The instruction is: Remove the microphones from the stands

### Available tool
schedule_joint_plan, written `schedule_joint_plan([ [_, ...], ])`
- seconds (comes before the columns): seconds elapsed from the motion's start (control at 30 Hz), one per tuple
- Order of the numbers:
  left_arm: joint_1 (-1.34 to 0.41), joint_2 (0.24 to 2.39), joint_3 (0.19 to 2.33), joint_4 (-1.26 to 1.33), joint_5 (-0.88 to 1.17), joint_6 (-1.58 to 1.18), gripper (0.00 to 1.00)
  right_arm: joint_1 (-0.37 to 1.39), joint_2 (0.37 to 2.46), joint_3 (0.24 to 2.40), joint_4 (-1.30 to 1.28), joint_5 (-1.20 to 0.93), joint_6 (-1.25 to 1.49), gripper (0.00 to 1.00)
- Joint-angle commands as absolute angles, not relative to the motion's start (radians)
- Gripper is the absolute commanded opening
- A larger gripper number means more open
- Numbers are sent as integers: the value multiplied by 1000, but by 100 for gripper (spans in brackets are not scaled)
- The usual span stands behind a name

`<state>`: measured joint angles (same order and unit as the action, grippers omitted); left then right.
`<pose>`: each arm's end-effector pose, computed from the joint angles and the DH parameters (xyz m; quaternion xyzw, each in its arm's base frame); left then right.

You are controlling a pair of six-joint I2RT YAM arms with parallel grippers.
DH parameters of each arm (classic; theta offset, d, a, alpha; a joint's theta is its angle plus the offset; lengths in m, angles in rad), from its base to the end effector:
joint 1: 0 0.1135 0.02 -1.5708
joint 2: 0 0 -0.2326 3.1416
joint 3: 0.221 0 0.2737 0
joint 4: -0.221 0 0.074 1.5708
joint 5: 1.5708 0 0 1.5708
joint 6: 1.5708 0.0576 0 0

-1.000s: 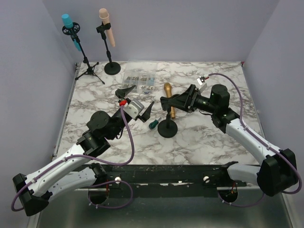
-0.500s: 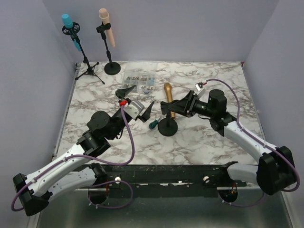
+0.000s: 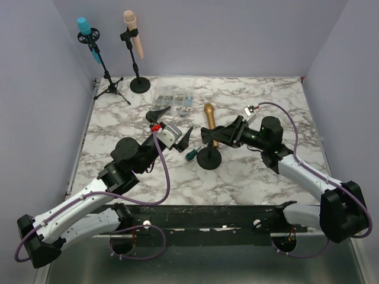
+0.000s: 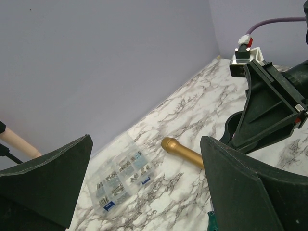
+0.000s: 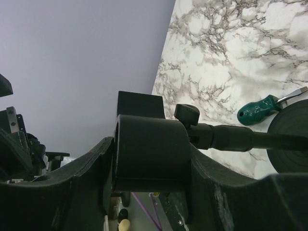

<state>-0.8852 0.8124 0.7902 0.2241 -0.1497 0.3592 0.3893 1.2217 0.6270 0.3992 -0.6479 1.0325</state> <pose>0.1691 -0.1932 0.3627 0.3204 0.5461 -0.1552 0.7583 0.2763 0.1509 0.2089 0.0399 0.7589 0.5790 0.2955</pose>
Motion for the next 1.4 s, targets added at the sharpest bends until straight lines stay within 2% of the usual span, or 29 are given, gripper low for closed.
schedule_joint_plan([
  [0.0,-890,813,781,247,-174,366,98,390,1244,596,117,-632,897,34],
  [0.2,-890,809,782,247,-173,365,98,390,1194,651,-90,-739,798,18],
  [0.33,-890,807,785,245,-173,361,98,390,1128,661,-102,-814,829,11],
  [0.57,-890,806,785,239,-173,354,98,401,1097,647,-10,-904,937,8],
  [0.73,-890,820,785,239,-182,359,99,444,1097,597,169,-944,1059,6],
  [1.07,-892,828,788,236,-178,351,98,525,1052,653,270,-927,1171,4],
  [1.37,-893,826,789,235,-185,354,98,579,1058,561,481,-951,1336,1],
])
